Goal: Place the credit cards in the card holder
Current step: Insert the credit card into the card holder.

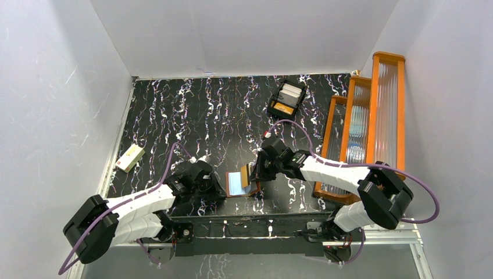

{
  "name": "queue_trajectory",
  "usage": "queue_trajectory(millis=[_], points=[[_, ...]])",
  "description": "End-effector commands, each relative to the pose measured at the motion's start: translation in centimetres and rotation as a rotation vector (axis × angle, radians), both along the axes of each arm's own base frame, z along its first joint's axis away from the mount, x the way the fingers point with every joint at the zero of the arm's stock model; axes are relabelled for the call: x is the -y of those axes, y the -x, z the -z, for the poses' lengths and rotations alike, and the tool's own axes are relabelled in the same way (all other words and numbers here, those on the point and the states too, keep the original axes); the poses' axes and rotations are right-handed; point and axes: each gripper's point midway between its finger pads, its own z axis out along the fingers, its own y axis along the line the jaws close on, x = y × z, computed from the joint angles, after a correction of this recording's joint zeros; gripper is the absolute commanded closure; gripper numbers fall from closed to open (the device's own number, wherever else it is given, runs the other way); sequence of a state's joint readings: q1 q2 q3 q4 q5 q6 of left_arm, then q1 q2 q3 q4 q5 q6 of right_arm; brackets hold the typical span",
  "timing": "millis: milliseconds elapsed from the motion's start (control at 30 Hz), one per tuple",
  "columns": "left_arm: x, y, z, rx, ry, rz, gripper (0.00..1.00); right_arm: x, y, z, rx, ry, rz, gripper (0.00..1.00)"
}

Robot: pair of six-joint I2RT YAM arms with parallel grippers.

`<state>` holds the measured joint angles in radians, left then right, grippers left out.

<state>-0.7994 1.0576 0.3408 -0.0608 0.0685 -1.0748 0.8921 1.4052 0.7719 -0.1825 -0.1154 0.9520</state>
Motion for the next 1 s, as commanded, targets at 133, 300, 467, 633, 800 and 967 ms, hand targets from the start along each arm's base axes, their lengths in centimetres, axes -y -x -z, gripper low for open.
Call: queue_trajectory(millis=[133,300,467,633,800,967], points=[[-1.2,-0.1,0.3,0.004,-0.058,-0.015,1.00,1.9,-0.1,1.4,0.024,0.104,0.007,1.00],[-1.2,-0.1,-0.1,0.015,-0.050,-0.019,1.00,2.9,-0.7,0.2,0.057,0.171,0.009,1.00],[-1.4,-0.1,0.1,0.010,-0.058,-0.023,1.00,2.0,0.0,-0.1,0.040,0.114,-0.024,1.00],[-1.5,0.2,0.5,-0.006,-0.069,-0.019,1.00,1.3,0.6,1.0,0.014,0.051,-0.032,1.00],[-1.3,0.2,-0.5,-0.002,-0.055,-0.018,1.00,2.3,0.2,1.3,0.038,0.119,-0.038,1.00],[-0.5,-0.6,-2.7,0.040,-0.014,-0.015,0.83,2.8,-0.3,0.0,0.086,0.128,-0.060,0.99]])
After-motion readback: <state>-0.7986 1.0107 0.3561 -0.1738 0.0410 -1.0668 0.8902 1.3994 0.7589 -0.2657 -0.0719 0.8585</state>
